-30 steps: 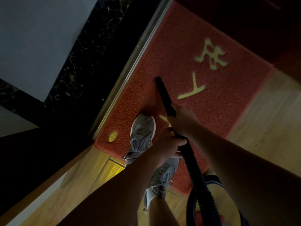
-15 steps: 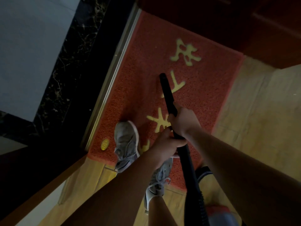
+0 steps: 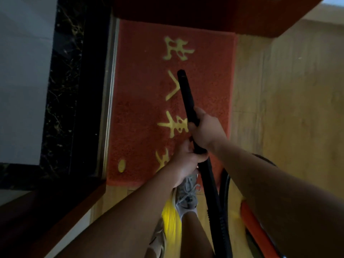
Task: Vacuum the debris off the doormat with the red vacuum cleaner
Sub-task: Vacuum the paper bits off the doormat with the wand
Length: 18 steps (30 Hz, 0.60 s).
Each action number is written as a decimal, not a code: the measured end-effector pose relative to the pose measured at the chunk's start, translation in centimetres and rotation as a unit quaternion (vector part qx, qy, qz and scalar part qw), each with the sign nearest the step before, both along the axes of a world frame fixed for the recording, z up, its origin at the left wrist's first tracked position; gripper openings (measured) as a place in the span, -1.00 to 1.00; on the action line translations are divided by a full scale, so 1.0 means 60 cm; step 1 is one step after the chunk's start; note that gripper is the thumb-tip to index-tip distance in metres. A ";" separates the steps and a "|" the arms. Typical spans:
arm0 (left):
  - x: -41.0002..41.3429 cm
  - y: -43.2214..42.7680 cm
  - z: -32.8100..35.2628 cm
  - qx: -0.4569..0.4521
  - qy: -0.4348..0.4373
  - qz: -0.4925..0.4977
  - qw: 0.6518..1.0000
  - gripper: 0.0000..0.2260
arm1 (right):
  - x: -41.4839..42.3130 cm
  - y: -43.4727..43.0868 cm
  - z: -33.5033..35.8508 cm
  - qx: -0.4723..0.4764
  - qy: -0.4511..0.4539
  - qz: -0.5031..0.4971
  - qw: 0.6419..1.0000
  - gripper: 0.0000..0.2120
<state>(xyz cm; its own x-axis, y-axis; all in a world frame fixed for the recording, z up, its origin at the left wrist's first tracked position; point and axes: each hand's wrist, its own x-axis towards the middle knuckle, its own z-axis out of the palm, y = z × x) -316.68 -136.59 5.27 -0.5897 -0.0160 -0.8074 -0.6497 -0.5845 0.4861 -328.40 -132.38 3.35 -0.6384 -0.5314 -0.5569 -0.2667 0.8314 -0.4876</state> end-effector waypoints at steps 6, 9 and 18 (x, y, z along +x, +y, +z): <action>0.043 0.041 0.013 -0.016 0.004 -0.036 0.999 -0.53 | 0.042 0.058 0.029 -0.020 0.003 -0.030 0.999 -0.44; 0.068 0.080 0.022 -0.028 0.001 -0.038 0.999 -0.63 | 0.068 0.098 0.037 -0.024 -0.002 -0.038 0.999 -0.45; 0.134 0.218 0.053 -0.057 0.012 -0.024 0.998 -0.64 | 0.136 0.239 0.055 -0.063 -0.012 -0.051 0.997 -0.44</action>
<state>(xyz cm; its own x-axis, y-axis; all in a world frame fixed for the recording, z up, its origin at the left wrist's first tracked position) -308.63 -123.54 8.44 -0.6116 -0.0782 -0.7873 -0.6626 -0.4932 0.5637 -320.22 -118.04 6.65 -0.6800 -0.5313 -0.5053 -0.1707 0.7849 -0.5956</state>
